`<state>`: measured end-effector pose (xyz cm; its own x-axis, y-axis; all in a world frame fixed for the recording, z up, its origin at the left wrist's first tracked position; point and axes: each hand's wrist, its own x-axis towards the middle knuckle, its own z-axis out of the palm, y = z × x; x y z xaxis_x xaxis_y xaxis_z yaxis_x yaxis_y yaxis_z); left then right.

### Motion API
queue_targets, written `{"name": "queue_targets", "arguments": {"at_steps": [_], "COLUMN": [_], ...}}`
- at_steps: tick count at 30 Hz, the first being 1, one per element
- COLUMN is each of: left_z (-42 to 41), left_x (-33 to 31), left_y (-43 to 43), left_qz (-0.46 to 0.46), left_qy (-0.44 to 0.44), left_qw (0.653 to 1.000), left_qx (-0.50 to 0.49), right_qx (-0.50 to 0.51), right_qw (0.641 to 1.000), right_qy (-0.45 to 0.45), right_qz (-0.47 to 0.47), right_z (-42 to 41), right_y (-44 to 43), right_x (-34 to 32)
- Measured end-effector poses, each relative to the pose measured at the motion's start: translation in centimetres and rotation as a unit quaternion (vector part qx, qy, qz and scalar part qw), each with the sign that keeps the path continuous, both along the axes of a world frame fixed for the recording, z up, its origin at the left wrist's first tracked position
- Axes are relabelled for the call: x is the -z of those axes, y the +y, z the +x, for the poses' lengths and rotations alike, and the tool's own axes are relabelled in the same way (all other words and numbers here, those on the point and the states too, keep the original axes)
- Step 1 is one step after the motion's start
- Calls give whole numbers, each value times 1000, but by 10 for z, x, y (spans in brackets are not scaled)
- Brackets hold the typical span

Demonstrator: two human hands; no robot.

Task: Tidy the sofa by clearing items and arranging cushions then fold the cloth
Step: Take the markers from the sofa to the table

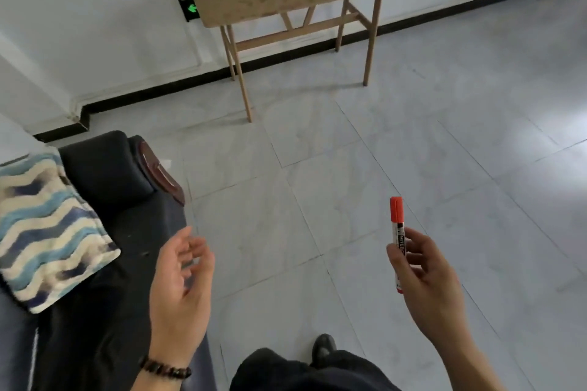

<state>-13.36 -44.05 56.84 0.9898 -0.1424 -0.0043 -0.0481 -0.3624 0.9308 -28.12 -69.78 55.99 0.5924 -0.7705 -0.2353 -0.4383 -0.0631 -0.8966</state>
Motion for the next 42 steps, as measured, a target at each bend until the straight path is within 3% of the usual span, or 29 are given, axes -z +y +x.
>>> {"name": "queue_targets", "arguments": {"at_steps": [5,11,15,21,29,42], "left_z": [74,196,312,478,651,907], "left_x": [-12,31,26,-18,11,-28], "left_y": [-46,-124,-199,-324,-510,-743], "left_qz": [0,-13,-23,-22,4,-29], "left_qy": [-11,21,34,-22,-20,-66], "left_qw": [999,996,997,999,996,996], "left_qx": [-37,-89,-62,17,87,46], "right_qx": [-13,-55,-52,3,102,3], "right_qw": [1000,998,997,999,994,998], "right_qy": [-8,33,46,14,-4,-27], "right_qz": [-19,-10,-23,-48,-23,-60], "right_z": [91,229,329,449,585,898], "right_y": [-72,-150,-215,-317,-467,-742], "right_x": [-11,26,11,-34,25,-29]}}
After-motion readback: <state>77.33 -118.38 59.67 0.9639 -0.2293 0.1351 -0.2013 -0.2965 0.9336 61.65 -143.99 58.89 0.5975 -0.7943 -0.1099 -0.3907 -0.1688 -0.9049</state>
